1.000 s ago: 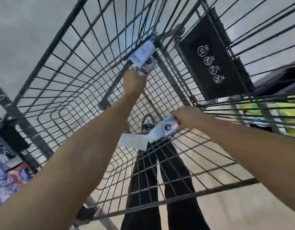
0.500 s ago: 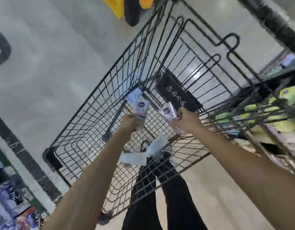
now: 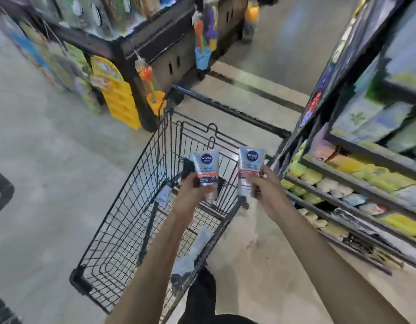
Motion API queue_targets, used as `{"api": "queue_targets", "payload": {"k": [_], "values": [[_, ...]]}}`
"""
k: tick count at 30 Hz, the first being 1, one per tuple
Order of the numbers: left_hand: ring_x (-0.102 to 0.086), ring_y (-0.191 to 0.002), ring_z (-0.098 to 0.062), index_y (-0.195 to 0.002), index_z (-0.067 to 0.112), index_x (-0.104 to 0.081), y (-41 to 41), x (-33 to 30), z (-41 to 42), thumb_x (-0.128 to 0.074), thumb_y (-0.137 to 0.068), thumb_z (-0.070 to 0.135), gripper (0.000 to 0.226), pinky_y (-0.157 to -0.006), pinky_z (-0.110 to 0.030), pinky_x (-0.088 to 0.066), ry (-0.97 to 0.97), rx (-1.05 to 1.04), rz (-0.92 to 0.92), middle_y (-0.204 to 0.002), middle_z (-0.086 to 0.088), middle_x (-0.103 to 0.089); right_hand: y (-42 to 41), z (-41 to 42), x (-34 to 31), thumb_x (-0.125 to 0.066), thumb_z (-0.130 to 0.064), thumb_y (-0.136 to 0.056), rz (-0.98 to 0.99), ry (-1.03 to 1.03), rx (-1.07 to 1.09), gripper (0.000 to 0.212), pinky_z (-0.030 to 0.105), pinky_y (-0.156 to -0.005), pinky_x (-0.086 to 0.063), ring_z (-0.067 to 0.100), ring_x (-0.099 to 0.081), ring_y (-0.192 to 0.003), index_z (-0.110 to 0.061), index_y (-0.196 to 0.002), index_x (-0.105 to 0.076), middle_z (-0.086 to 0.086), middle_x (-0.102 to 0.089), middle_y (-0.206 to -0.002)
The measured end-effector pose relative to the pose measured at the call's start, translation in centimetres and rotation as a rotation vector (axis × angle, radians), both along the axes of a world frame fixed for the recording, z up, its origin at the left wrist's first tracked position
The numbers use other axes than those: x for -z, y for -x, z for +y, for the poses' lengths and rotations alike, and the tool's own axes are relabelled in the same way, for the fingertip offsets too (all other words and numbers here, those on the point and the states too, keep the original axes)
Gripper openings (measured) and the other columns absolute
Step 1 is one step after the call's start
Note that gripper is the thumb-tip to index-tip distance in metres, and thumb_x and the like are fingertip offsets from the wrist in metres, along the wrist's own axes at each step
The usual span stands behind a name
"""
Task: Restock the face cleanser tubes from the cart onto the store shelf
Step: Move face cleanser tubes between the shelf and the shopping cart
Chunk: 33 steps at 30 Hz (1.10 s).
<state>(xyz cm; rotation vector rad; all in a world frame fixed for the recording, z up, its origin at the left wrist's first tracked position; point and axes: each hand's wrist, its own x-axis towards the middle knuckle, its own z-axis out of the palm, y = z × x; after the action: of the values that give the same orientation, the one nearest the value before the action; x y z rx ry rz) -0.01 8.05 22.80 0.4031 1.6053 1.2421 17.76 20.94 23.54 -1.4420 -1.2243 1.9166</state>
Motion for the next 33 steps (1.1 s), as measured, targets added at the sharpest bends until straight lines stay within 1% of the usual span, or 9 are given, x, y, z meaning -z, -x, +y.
{"api": "queue_targets", "payload": {"k": [4,8,10,12,19,21,26,30,33], "values": [[-0.071,-0.105,-0.024,-0.121,0.016,-0.064,-7.2,-3.2,1.0,-0.077,-0.085,0.009,0.039,-0.096,-0.045,-0.054,-0.077,0.1,0.065,-0.11,-0.001,-0.076,-8.0,-0.9,-3.5,-0.081,-0.015,-0.087,0.075,-0.073,0.127,0.035,0.038,-0.077,-0.06,0.022,-0.075,-0.094,-0.021,-0.118,-0.067,0.005,-0.078,-0.109],[-0.071,-0.095,-0.02,-0.117,0.009,-0.067,-15.6,-6.1,1.1,-0.075,-0.086,0.001,0.033,-0.072,-0.024,-0.055,-0.158,0.21,0.107,-0.112,-0.011,-0.075,-17.2,-2.7,-6.0,-0.083,-0.017,-0.085,0.109,-0.118,0.234,0.038,0.04,-0.076,-0.056,0.026,-0.068,-0.093,-0.021,-0.12,-0.067,0.013,-0.076,-0.11],[-0.07,-0.095,-0.022,-0.12,0.008,-0.067,-19.9,-7.0,1.0,-0.078,-0.083,0.003,0.039,-0.07,-0.025,-0.054,-0.183,0.281,0.11,-0.112,-0.012,-0.075,-21.9,-4.0,-6.9,-0.086,-0.021,-0.08,0.105,-0.139,0.288,0.039,0.057,-0.089,-0.055,0.033,-0.068,-0.097,-0.025,-0.116,-0.07,0.016,-0.076,-0.11],[-0.07,-0.093,-0.019,-0.118,0.01,-0.067,-24.3,-7.9,0.9,-0.08,-0.074,0.014,0.046,-0.072,-0.028,-0.052,-0.195,0.339,0.137,-0.109,-0.008,-0.076,-26.5,-5.3,-7.6,-0.087,-0.021,-0.078,0.122,-0.17,0.325,0.039,0.053,-0.094,-0.054,0.035,-0.069,-0.099,-0.024,-0.114,-0.071,0.009,-0.078,-0.106],[-0.069,-0.082,-0.009,-0.119,0.007,-0.065,-38.9,-9.3,1.5,-0.073,-0.086,-0.001,0.035,-0.063,-0.019,-0.051,-0.228,0.525,0.173,-0.11,-0.008,-0.075,-40.7,-9.8,-9.1,-0.082,-0.006,-0.085,0.155,-0.227,0.509,0.037,0.023,-0.051,-0.039,0.011,-0.049,-0.058,-0.013,-0.117,-0.065,-0.003,-0.069,-0.076],[-0.071,-0.09,-0.018,-0.121,0.006,-0.065,-42.5,-9.4,1.9,-0.076,-0.085,-0.001,0.038,-0.067,-0.026,-0.052,-0.233,0.569,0.154,-0.113,-0.012,-0.075,-44.4,-11.0,-9.5,-0.082,-0.007,-0.084,0.152,-0.241,0.558,0.042,0.024,-0.055,-0.045,0.012,-0.058,-0.062,-0.014,-0.121,-0.065,0.001,-0.073,-0.086],[-0.072,-0.101,-0.021,-0.113,0.02,-0.068,-50.1,-10.1,2.5,-0.084,-0.08,0.008,0.039,-0.083,-0.037,-0.055,-0.246,0.666,0.101,-0.108,0.002,-0.078,-52.0,-12.4,-9.8,-0.096,-0.035,-0.058,0.1,-0.283,0.632,0.075,0.048,-0.095,-0.056,0.027,-0.074,-0.103,-0.027,-0.126,-0.064,0.002,-0.079,-0.108],[-0.073,-0.102,-0.019,-0.112,0.021,-0.068,-55.5,-10.1,4.3,-0.084,-0.08,0.007,0.038,-0.087,-0.035,-0.055,-0.254,0.734,0.084,-0.106,0.005,-0.079,-57.6,-12.5,-9.4,-0.095,-0.024,-0.065,0.083,-0.307,0.716,0.065,0.056,-0.097,-0.057,0.033,-0.074,-0.103,-0.02,-0.123,-0.066,0.01,-0.077,-0.112],[-0.073,-0.104,-0.02,-0.119,0.018,-0.066,-59.4,-9.7,6.0,-0.083,-0.082,0.007,0.042,-0.089,-0.037,-0.056,-0.273,0.765,0.062,-0.108,0.004,-0.078,-61.3,-12.1,-9.3,-0.1,-0.037,-0.05,0.054,-0.293,0.759,0.078,0.06,-0.095,-0.057,0.038,-0.073,-0.102,-0.023,-0.12,-0.068,0.007,-0.078,-0.109]]}}
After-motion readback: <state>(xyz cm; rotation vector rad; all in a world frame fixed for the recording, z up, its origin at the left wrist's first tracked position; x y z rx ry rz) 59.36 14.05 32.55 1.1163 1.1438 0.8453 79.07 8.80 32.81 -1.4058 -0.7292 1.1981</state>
